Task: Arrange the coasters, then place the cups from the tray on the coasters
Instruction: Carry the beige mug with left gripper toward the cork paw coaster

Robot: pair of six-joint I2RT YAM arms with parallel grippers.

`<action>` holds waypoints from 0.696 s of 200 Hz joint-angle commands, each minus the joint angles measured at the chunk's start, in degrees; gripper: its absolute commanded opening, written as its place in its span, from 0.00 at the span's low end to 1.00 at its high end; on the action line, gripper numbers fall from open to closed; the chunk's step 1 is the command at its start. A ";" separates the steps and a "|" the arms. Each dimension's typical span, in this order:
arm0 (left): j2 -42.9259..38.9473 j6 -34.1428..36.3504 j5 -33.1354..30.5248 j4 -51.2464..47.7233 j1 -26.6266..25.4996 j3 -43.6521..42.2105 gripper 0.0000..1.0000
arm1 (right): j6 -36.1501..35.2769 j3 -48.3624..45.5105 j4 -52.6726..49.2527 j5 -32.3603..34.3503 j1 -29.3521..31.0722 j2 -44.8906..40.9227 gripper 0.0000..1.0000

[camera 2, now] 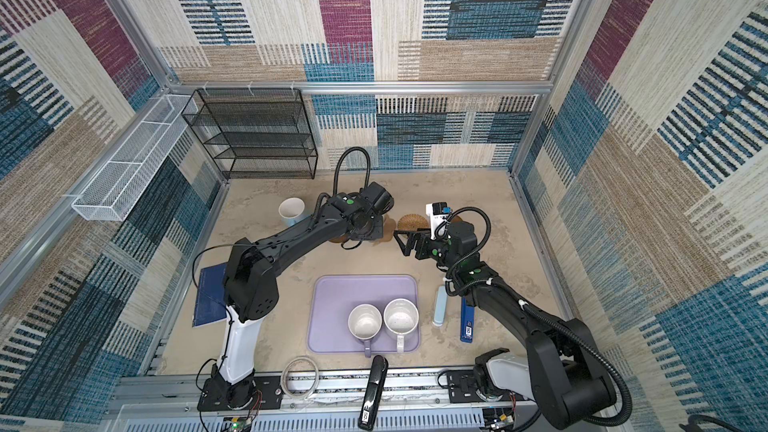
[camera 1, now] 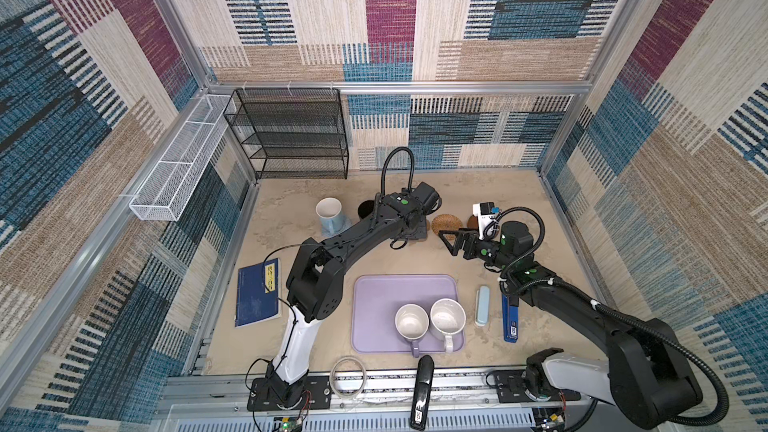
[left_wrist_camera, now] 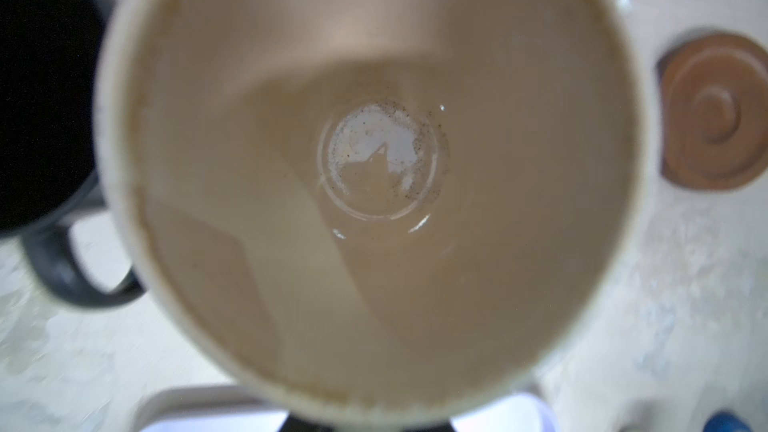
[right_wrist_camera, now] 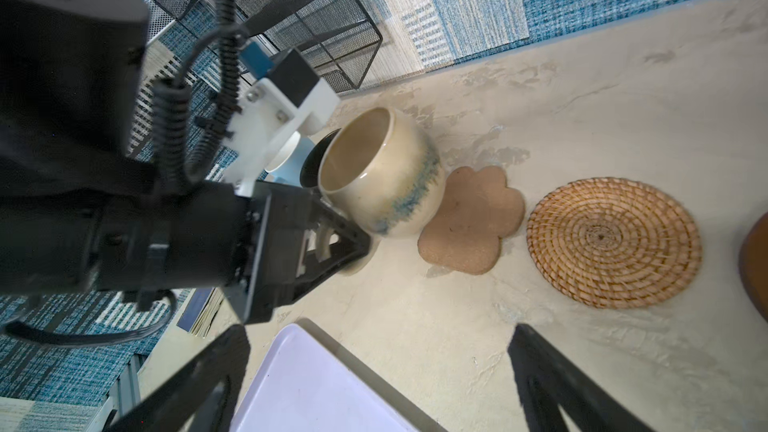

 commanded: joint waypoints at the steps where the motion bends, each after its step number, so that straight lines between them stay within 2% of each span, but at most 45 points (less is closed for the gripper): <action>1: 2.91 -3.16 -1.19 3.25 0.71 3.31 0.00 | 0.01 0.30 2.17 0.01 -0.02 1.14 1.00; 26: 5.98 -4.63 -5.15 1.90 0.68 5.89 0.00 | -1.39 1.20 0.27 0.49 -0.12 2.58 1.00; 57: 8.54 -5.32 -4.97 1.59 0.78 7.46 0.00 | -1.79 1.51 -0.52 1.47 -0.20 2.22 1.00; 99: 10.17 -6.91 -4.61 -0.19 0.68 8.40 0.00 | -2.31 0.49 -1.89 6.87 -0.50 -0.45 1.00; 139: 11.32 -7.46 -3.28 -0.23 0.69 9.71 0.00 | -2.09 -0.38 -1.97 8.09 -0.85 -1.35 1.00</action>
